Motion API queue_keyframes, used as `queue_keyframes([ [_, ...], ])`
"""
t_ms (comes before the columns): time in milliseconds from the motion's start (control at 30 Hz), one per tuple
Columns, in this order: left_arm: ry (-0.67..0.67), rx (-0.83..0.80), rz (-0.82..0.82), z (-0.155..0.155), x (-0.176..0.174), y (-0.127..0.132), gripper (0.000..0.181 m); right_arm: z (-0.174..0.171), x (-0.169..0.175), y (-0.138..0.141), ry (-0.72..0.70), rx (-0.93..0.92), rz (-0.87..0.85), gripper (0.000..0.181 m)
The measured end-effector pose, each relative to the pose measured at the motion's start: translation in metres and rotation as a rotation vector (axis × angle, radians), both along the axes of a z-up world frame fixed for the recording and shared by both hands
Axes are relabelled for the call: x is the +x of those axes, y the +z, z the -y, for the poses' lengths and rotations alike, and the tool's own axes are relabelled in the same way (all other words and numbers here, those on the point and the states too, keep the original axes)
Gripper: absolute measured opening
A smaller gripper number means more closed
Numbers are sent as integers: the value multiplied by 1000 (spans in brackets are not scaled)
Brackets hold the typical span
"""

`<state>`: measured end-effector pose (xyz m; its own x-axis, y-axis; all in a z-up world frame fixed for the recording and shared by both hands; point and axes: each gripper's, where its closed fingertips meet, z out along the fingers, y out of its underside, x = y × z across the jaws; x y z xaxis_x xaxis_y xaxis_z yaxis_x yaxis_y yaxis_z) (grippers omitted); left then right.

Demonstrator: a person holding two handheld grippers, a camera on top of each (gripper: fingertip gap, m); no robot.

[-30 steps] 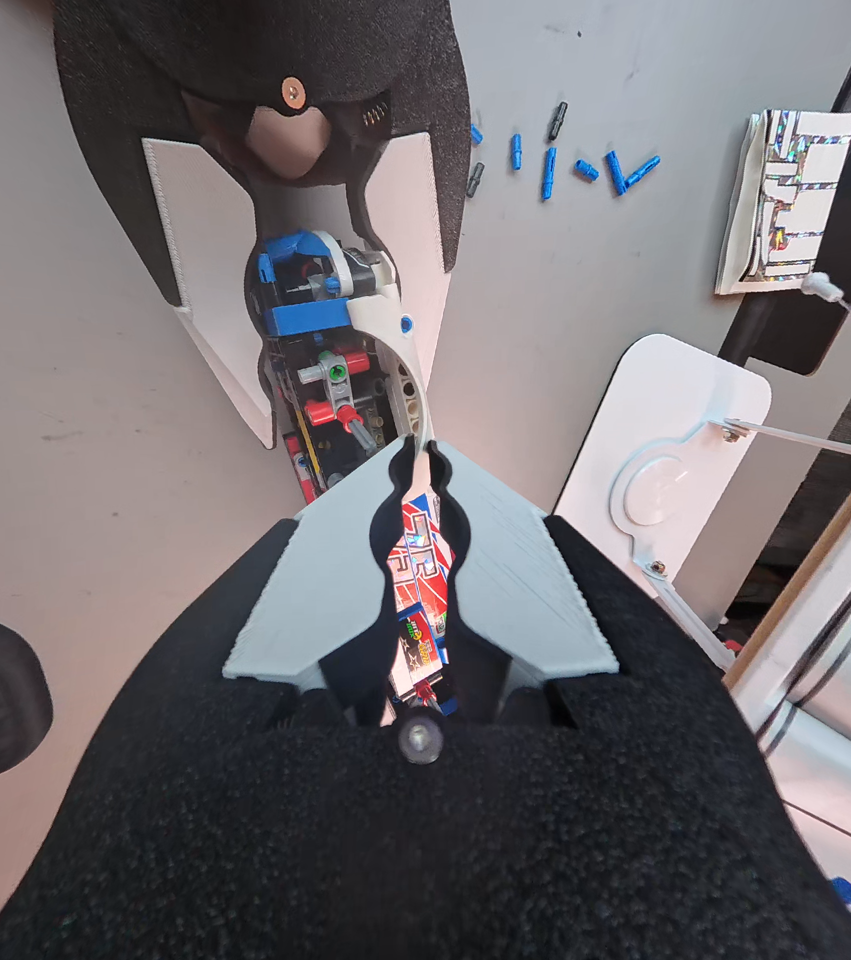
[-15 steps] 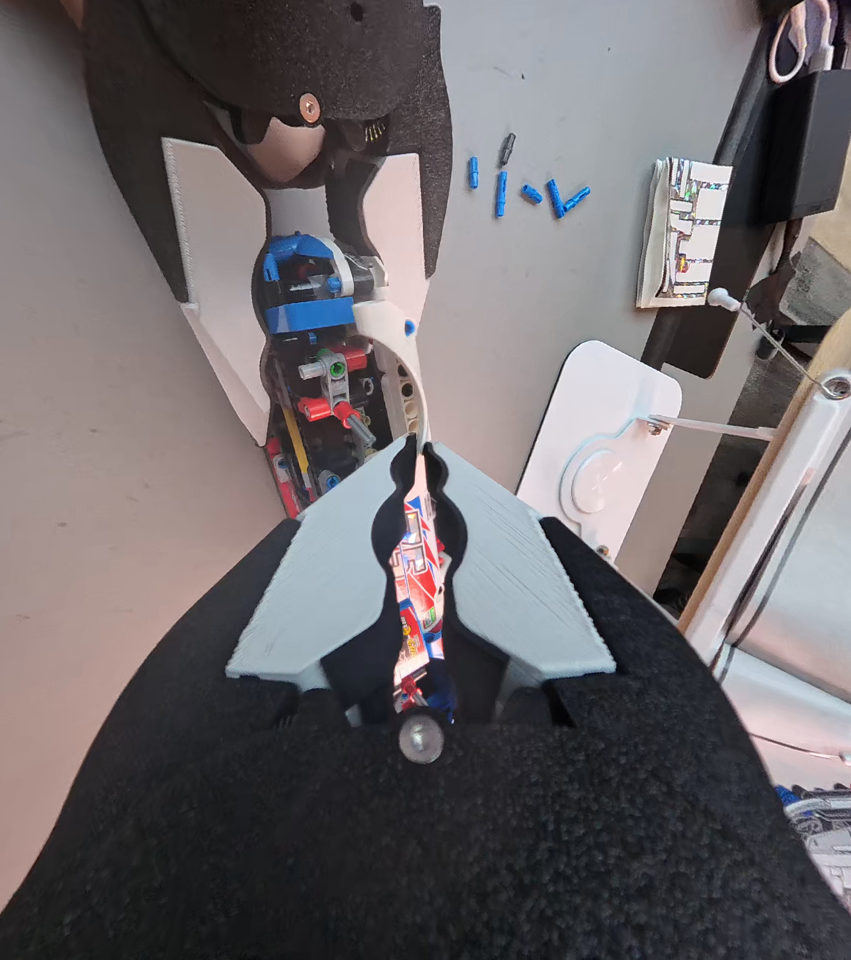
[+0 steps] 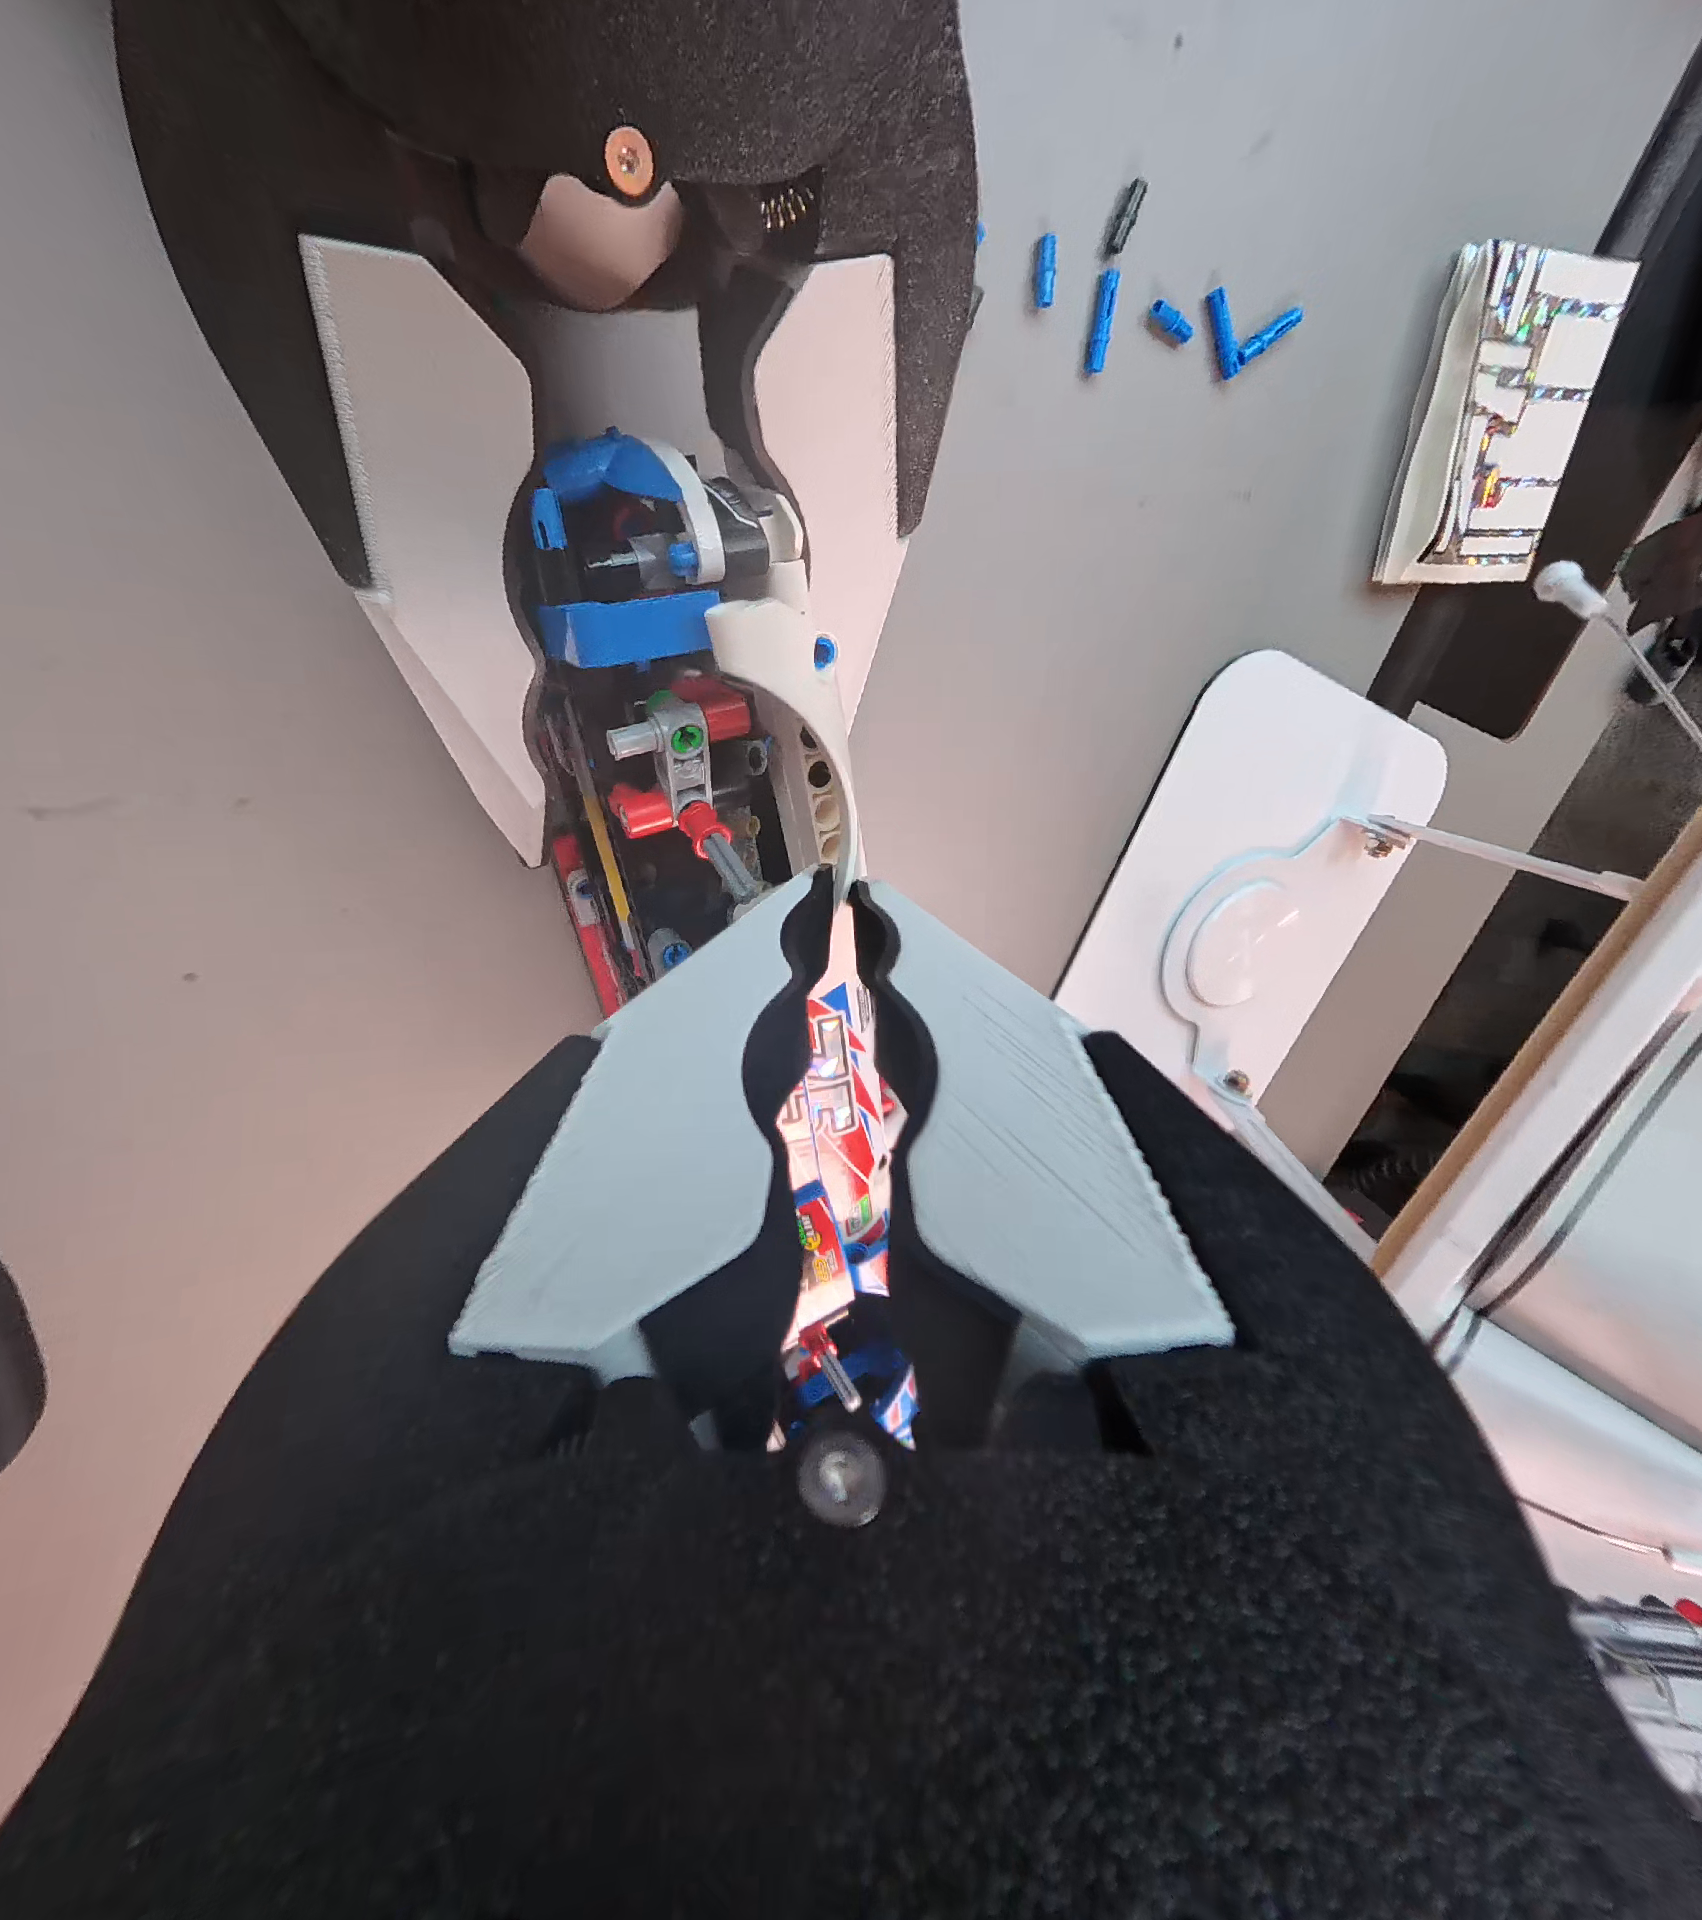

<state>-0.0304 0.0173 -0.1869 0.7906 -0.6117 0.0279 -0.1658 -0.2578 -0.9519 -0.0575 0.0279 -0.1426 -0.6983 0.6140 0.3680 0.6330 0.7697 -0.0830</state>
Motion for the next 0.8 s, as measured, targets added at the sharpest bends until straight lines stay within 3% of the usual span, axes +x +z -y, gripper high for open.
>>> queue_keyframes([
  [33,-1,1,-4,0,1,0,58,0,1,0,-5,16,19,3],
  [233,-15,13,3,3,4,0,58,2,4,-2,-17,-16,106,3],
  [433,-27,23,-10,4,6,0,59,16,-4,1,-17,-177,41,3],
  [800,-29,-24,-92,13,9,-14,63,15,0,-4,33,-63,30,2],
])
